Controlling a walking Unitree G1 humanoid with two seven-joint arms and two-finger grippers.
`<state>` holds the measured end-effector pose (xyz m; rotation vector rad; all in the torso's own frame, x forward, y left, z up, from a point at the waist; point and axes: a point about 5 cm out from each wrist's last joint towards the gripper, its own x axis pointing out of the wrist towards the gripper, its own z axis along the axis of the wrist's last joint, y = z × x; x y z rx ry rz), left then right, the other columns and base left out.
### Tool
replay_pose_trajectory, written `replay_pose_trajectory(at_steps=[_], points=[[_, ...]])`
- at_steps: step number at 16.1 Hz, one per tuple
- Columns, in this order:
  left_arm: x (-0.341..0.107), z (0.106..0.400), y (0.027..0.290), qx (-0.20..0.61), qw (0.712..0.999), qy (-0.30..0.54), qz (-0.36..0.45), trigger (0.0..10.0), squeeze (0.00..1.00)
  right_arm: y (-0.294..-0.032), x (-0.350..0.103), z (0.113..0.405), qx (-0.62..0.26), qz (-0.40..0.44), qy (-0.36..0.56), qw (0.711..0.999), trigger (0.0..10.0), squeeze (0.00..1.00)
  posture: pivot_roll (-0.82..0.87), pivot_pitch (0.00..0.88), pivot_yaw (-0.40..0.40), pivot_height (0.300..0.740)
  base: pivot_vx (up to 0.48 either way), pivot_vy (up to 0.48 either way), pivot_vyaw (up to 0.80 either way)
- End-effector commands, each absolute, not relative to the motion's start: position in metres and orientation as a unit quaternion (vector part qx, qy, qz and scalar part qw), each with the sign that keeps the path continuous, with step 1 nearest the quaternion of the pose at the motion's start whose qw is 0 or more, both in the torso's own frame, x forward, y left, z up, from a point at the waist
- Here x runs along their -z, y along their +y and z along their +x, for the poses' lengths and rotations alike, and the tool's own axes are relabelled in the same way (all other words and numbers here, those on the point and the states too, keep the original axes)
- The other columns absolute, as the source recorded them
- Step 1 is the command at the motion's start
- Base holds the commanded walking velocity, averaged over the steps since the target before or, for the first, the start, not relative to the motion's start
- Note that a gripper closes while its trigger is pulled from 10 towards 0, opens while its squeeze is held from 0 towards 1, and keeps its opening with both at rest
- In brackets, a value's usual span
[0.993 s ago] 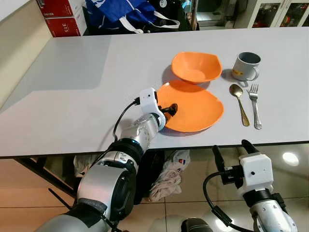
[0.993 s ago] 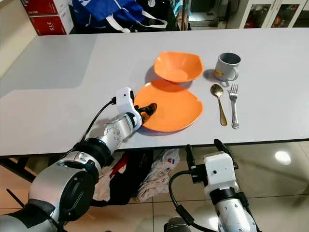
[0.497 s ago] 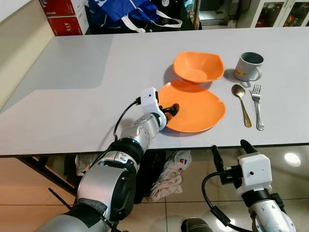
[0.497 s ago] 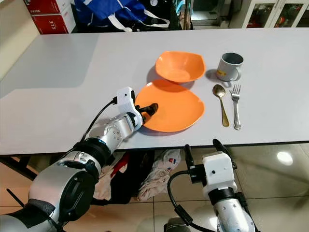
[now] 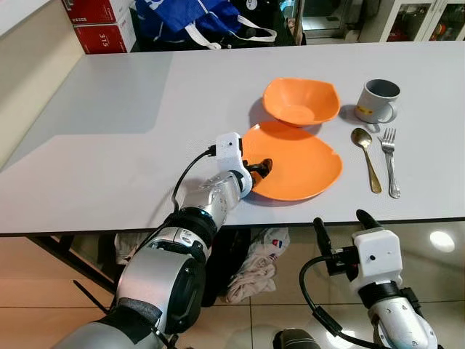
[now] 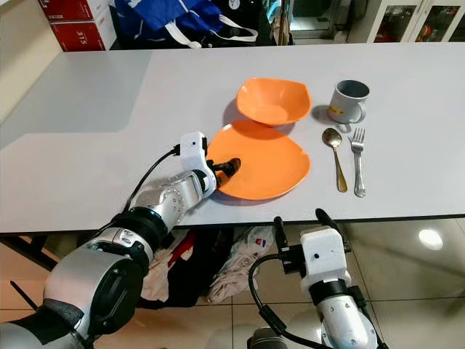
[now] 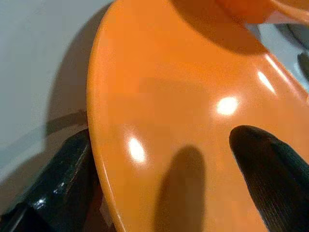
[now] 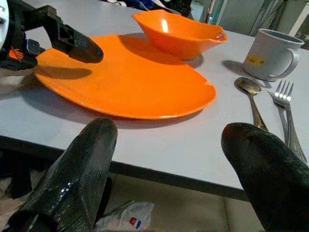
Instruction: Setting the table
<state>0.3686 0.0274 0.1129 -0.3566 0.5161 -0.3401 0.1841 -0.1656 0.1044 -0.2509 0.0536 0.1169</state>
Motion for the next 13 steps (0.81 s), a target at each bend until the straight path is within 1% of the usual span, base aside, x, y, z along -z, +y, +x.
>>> replay_pose_trajectory(at_steps=[1,5,7,9,11,13], points=[[-0.103,0.346,-0.018,0.214,0.916,0.292,-0.17,10.0,0.0,-0.164,-0.104,0.186,-0.06,-0.125,0.025,0.99,10.0,0.0,-0.27,0.035,0.084,0.727,0.0,0.0,0.0],[-0.106,0.353,-0.003,0.209,0.93,0.269,-0.141,10.0,0.0,-0.163,-0.102,0.186,-0.061,-0.123,0.026,0.99,10.0,0.0,-0.26,0.029,0.084,0.727,0.0,0.0,0.0],[-0.122,0.359,-0.004,0.226,0.937,0.216,-0.158,10.0,0.0,-0.163,-0.101,0.186,-0.062,-0.123,0.027,0.99,10.0,0.0,-0.25,0.024,0.08,0.727,0.0,0.0,0.0],[-0.131,0.36,-0.006,0.245,0.94,0.187,-0.147,10.0,0.0,-0.164,-0.1,0.186,-0.063,-0.124,0.028,0.99,10.0,0.0,-0.25,0.024,0.079,0.727,0.0,0.0,0.0],[-0.136,0.359,-0.007,0.259,0.943,0.167,-0.123,10.0,0.0,-0.164,-0.099,0.186,-0.064,-0.126,0.029,0.99,10.0,0.0,-0.25,0.024,0.075,0.727,0.0,0.0,0.0],[-0.134,0.359,-0.003,0.256,0.945,0.168,-0.111,10.0,0.0,-0.165,-0.099,0.186,-0.065,-0.126,0.031,0.989,10.0,0.0,-0.25,0.027,0.073,0.727,0.0,0.0,0.0]])
